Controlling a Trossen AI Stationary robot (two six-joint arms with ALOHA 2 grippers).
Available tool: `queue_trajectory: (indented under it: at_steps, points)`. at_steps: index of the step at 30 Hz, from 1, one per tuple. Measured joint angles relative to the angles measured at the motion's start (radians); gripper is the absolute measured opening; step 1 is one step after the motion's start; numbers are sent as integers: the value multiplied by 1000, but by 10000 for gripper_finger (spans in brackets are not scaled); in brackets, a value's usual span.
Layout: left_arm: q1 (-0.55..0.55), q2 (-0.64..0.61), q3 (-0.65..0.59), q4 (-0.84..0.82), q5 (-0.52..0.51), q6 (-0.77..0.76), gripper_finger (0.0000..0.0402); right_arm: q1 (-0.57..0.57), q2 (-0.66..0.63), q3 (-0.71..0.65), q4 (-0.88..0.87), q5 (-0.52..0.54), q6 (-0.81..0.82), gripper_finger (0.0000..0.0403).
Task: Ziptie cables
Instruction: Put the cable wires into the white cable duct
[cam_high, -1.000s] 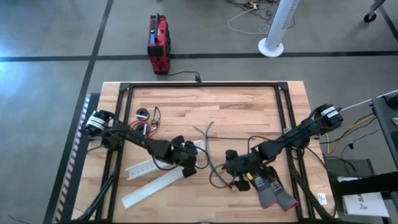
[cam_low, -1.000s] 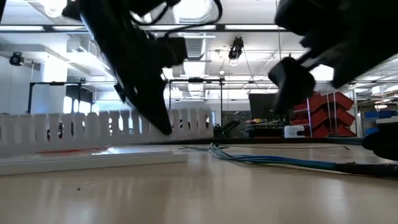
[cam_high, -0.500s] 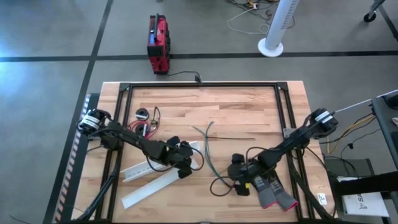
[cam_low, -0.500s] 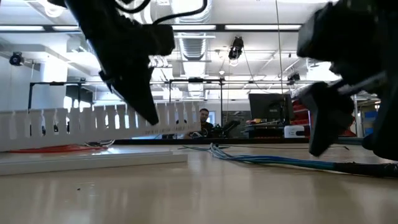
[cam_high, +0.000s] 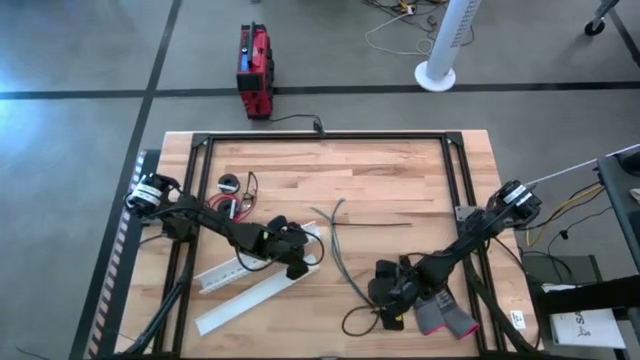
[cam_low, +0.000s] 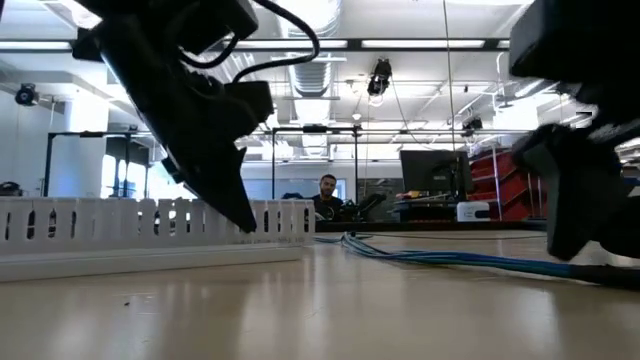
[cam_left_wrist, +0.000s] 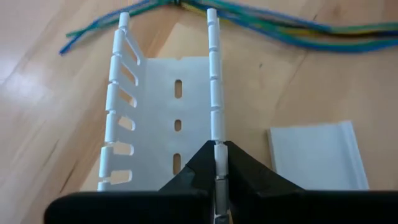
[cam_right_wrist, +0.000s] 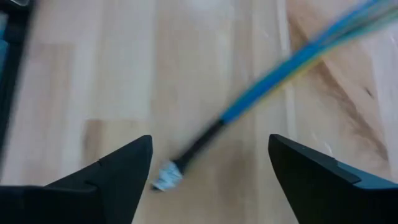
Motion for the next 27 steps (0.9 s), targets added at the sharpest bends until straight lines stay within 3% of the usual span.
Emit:
queue_trajectory:
  at_steps: [9,16,21,25,27]
  points:
    - [34,0,-48,131,-3,91,25,26,96,49,-39,109,38,254]
    - [68,0,-38,270,-2,222,96,26,139,70,-142,160,164,154]
    - [74,-11,-38,292,14,286,145,19,83,63,-226,150,123,22]
    - [71,-30,-38,263,32,268,166,-13,-14,53,-422,163,87,9]
    - [70,-31,-39,247,33,252,172,-40,-97,51,-537,257,81,4]
